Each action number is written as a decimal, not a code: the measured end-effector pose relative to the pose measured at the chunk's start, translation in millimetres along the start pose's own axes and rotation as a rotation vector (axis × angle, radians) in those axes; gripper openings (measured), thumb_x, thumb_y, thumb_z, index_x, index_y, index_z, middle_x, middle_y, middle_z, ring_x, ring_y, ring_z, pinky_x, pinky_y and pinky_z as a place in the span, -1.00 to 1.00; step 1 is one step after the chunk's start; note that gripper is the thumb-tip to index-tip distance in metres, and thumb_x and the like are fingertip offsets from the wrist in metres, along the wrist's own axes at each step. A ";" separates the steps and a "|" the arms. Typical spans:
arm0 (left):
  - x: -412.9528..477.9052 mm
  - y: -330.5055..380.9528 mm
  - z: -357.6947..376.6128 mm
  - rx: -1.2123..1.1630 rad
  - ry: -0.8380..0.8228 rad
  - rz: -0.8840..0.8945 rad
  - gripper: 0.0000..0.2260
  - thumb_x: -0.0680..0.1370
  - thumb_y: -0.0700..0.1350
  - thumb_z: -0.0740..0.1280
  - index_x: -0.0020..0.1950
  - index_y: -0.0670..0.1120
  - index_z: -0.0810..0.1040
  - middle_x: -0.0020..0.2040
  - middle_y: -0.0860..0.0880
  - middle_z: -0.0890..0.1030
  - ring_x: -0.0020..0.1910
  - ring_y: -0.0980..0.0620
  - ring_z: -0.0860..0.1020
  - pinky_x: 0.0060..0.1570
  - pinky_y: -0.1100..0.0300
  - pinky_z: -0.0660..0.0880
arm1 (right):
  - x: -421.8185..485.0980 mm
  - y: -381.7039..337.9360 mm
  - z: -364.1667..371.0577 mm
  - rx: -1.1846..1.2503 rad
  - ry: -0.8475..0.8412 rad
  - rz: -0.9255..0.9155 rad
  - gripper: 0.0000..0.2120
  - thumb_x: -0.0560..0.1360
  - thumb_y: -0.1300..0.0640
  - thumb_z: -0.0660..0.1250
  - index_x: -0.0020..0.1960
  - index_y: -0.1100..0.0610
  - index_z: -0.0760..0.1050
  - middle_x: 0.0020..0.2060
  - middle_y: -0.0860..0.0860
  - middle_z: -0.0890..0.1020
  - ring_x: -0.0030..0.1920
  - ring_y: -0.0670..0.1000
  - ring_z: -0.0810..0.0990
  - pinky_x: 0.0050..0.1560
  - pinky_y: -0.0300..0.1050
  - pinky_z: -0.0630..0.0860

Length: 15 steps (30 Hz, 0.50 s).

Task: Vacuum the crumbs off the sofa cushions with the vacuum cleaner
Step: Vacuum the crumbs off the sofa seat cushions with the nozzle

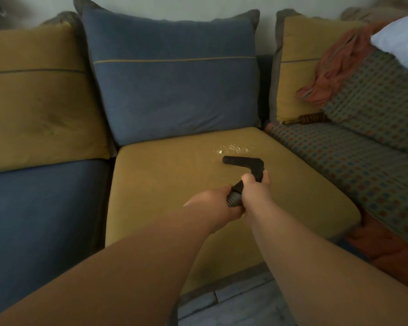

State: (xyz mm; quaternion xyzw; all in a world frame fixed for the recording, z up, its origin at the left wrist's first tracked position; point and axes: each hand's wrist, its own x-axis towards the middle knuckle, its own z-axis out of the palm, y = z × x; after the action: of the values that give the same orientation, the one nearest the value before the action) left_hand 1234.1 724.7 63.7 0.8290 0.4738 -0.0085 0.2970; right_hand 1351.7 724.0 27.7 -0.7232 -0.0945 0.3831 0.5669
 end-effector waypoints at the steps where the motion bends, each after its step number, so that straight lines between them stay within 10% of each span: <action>1: -0.4 2.2 0.4 0.005 -0.007 0.000 -0.46 0.55 0.15 0.29 0.49 0.12 0.24 -0.05 -0.03 0.57 -0.25 -0.01 0.61 -0.21 0.11 0.63 | 0.2 0.3 -1.6 0.010 0.002 0.006 -0.34 0.52 -0.01 0.21 0.51 -0.29 -0.02 0.05 0.09 0.45 -0.08 0.18 0.56 0.01 0.17 0.56; 15: 43.7 -10.6 -6.6 0.048 0.050 -0.053 -0.45 0.55 0.18 0.28 0.51 0.12 0.22 -0.07 0.00 0.56 -0.18 -0.03 0.61 -0.12 0.10 0.62 | 36.3 -10.4 30.2 0.049 -0.062 0.026 -0.33 0.53 0.00 0.20 0.50 -0.33 -0.06 0.07 0.08 0.47 -0.02 0.20 0.57 0.07 0.23 0.56</action>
State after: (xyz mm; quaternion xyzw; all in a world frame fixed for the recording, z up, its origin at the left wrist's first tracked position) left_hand 1248.0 766.1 51.1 0.8228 0.5027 -0.0072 0.2650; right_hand 1359.9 770.8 18.8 -0.6980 -0.0933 0.4147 0.5763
